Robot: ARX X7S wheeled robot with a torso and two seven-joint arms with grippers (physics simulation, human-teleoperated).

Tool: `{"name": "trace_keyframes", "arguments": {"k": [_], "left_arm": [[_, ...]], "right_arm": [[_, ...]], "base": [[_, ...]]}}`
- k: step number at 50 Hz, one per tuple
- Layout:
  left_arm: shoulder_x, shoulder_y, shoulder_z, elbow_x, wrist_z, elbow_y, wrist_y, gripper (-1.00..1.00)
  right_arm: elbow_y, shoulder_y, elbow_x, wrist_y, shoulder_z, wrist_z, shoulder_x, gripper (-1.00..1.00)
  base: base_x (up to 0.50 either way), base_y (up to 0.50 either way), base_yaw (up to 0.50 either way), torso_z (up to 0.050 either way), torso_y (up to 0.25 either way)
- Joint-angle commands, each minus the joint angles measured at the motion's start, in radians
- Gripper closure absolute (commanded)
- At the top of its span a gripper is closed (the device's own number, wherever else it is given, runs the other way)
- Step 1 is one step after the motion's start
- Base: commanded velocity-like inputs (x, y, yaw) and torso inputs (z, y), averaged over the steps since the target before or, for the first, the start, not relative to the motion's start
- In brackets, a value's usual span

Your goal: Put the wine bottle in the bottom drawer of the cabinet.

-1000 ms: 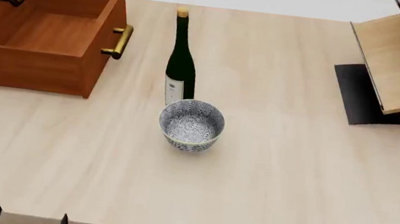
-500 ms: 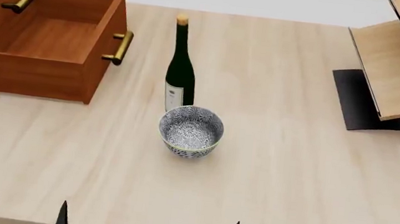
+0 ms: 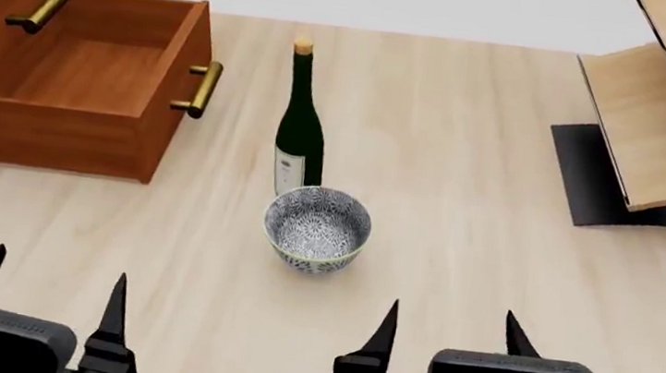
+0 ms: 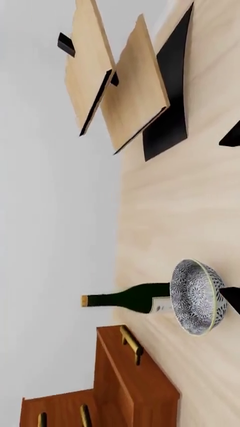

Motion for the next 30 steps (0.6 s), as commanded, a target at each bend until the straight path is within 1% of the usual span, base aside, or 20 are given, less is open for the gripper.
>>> {"name": "trace_keyframes", "arguments": {"k": [1,2,4,7,8,10,13,14,30], "left_arm": [[-0.003,-0.118,-0.003,-0.038,0.000,0.126,-0.220,-1.00],[-0.003,-0.100,0.000,-0.028,-0.006,0.092,-0.164,-1.00],[0.001,-0.112,-0.005,-0.039,-0.003,0.084,-0.164,-1.00],[0.001,-0.143,-0.008,-0.052,-0.004,0.122,-0.221,-1.00],[0.001,-0.187,-0.013,-0.061,-0.008,0.175,-0.303,-1.00],[0.002,-0.180,-0.024,-0.065,-0.010,0.170,-0.275,-1.00],[0.003,-0.198,-0.032,-0.075,-0.014,0.202,-0.304,-1.00],[0.008,-0.245,-0.040,-0.090,-0.018,0.240,-0.390,-1.00],[0.000,-0.247,-0.037,-0.105,-0.031,0.242,-0.392,-1.00]], "right_arm": [[-0.090,0.090,0.025,0.151,-0.009,-0.005,0.020,-1.00],[-0.094,0.096,0.020,0.160,-0.012,-0.001,0.023,-1.00],[-0.121,0.114,0.033,0.191,-0.006,-0.005,0.024,-1.00],[-0.139,0.144,0.043,0.229,-0.003,-0.006,0.024,-1.00],[-0.144,0.158,0.040,0.244,-0.007,-0.003,0.027,-1.00],[-0.158,0.174,0.033,0.267,-0.012,0.006,0.030,-1.00],[-0.164,0.198,0.040,0.296,-0.006,0.007,0.031,-1.00],[-0.159,0.197,0.042,0.290,-0.003,0.006,0.031,-1.00],[-0.159,0.198,0.054,0.288,-0.007,0.017,0.038,-1.00]], "base": [[0.00,0.00,0.00,0.020,0.000],[0.00,0.00,0.00,0.020,0.000],[0.00,0.00,0.00,0.020,0.000],[0.00,0.00,0.00,0.020,0.000],[0.00,0.00,0.00,0.020,0.000],[0.00,0.00,0.00,0.020,0.000],[0.00,0.00,0.00,0.020,0.000],[0.00,0.00,0.00,0.020,0.000],[0.00,0.00,0.00,0.018,0.000]]}}
